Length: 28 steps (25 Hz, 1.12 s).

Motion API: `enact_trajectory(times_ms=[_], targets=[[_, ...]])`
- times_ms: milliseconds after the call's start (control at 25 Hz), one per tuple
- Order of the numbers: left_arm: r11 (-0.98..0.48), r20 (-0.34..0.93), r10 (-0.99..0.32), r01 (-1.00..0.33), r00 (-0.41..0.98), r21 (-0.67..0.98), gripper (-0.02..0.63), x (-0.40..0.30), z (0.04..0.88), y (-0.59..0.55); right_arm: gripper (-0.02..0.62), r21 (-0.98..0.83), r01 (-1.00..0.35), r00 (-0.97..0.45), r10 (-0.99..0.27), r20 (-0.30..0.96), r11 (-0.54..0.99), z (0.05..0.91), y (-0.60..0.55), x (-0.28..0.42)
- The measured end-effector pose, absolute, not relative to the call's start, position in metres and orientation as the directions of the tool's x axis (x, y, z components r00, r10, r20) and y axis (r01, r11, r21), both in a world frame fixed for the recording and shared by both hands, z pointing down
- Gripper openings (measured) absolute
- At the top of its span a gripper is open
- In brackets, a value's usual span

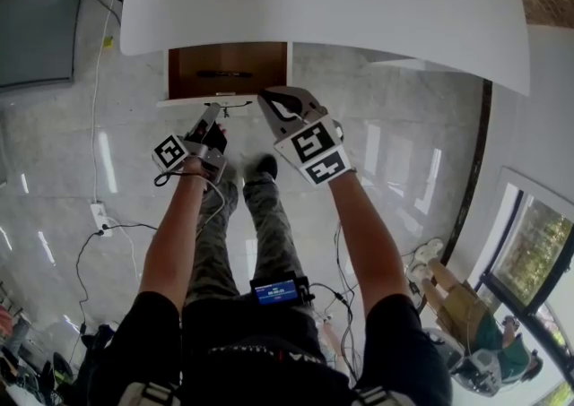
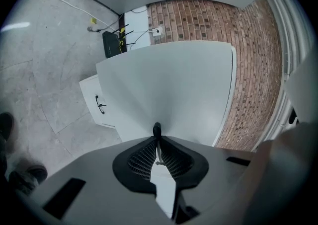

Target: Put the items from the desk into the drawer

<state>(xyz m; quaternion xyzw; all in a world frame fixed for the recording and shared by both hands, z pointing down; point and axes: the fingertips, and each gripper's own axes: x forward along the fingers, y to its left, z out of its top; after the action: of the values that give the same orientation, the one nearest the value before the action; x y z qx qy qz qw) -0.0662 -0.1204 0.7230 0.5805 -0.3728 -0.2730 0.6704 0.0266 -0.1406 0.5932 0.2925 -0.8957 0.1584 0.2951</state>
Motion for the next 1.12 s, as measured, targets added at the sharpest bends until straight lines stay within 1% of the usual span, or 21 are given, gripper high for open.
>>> enact_trajectory(times_ms=[480,1120], targets=[[0.172,0.190,-0.797,-0.085,0.573,0.981,0.035,-0.064,0.724,-0.147,0.015,-0.164,-0.667,-0.644,-0.452,0.617,0.726,0.606,-0.142,0.037],[0.155,0.182,-0.813,-0.096,0.553,0.983,0.035,-0.064,0.724,-0.203,0.015,-0.174,-0.697,-0.625,-0.471,0.622,0.696,0.613,-0.156,0.050]])
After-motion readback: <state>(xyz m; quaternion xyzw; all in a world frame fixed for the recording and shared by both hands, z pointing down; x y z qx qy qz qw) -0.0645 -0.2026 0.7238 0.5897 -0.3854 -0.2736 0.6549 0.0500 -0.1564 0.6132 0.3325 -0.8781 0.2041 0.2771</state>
